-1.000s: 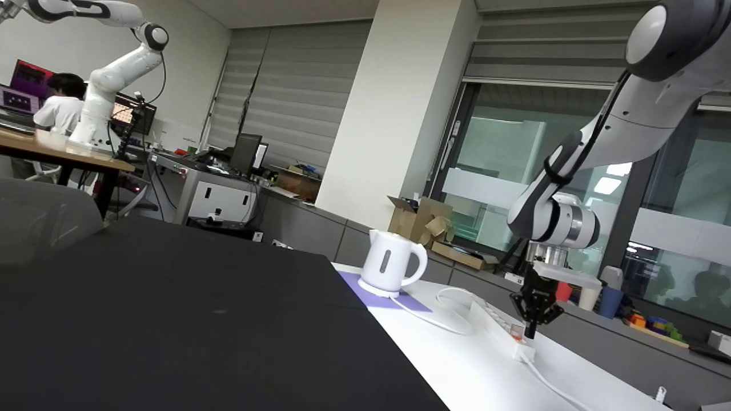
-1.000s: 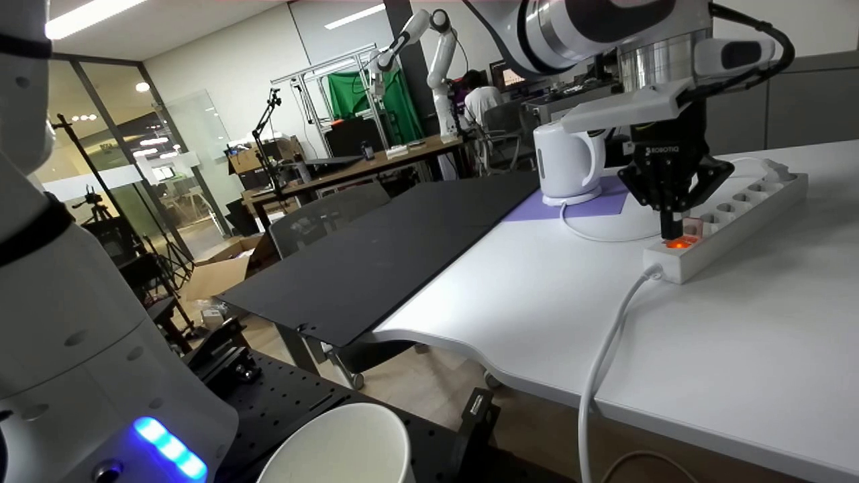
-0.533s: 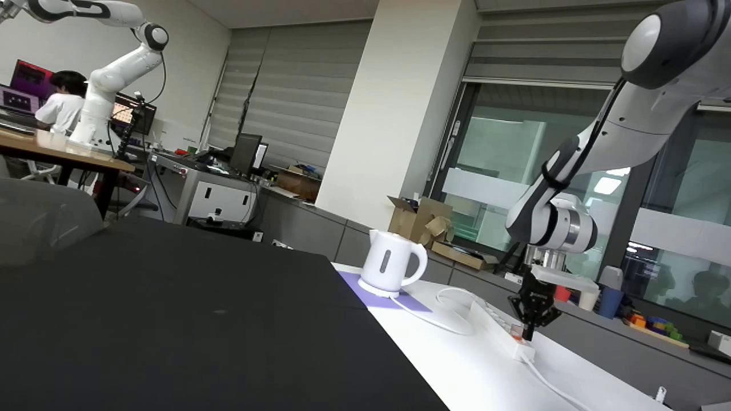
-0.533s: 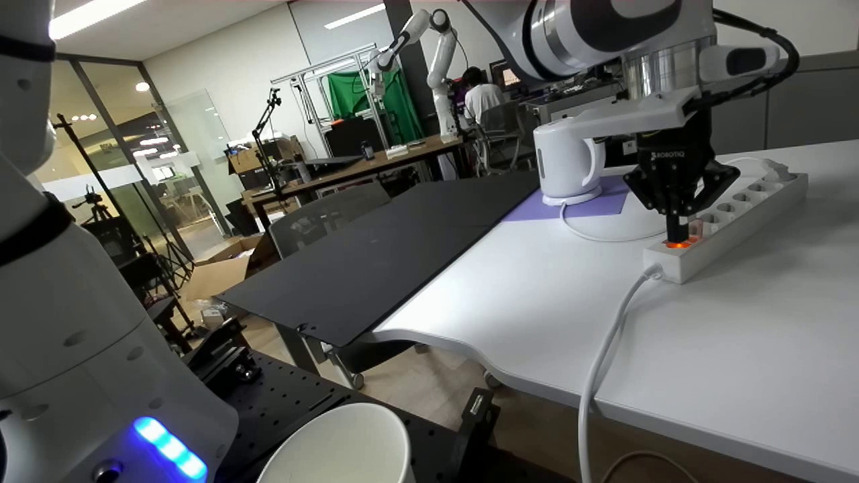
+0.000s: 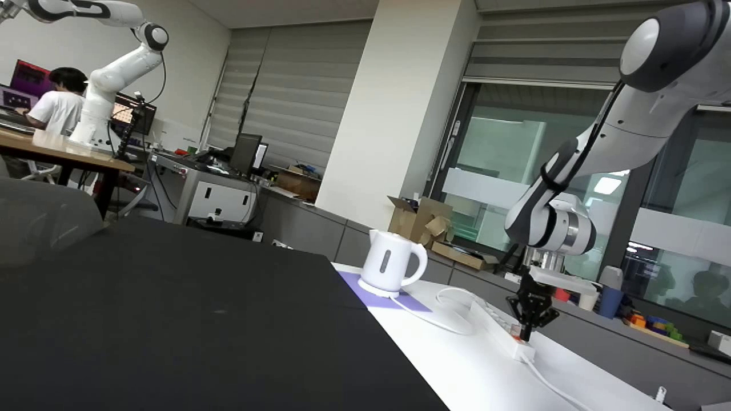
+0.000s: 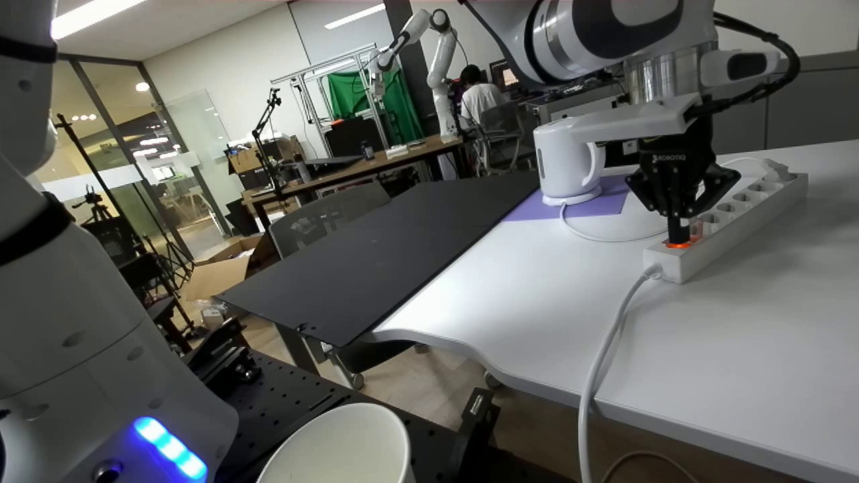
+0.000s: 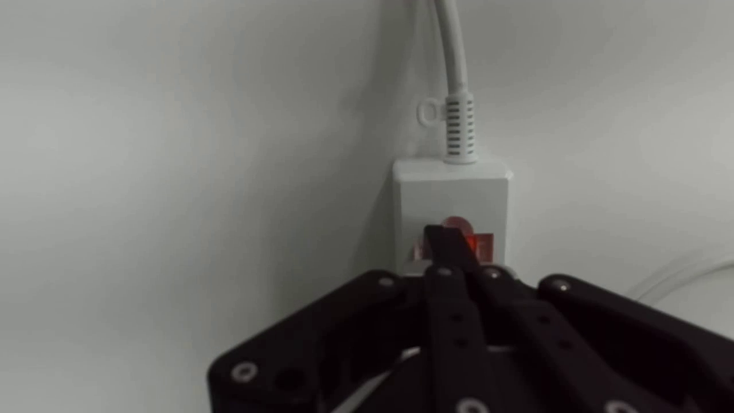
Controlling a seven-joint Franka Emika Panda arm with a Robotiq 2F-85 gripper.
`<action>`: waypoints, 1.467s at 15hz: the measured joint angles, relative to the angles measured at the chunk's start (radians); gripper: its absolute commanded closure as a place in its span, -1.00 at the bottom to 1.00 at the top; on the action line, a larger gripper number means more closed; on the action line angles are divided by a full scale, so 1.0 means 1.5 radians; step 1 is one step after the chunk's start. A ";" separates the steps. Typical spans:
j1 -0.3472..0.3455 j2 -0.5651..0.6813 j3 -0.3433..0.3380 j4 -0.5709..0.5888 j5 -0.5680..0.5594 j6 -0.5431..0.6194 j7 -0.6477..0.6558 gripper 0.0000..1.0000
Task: Turn off the main switch on the adapter
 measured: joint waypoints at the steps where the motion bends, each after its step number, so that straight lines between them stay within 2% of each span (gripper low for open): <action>1: -0.002 0.001 0.002 0.002 0.003 0.001 -0.001 1.00; 22: -0.014 0.012 0.017 0.008 0.017 0.010 -0.010 1.00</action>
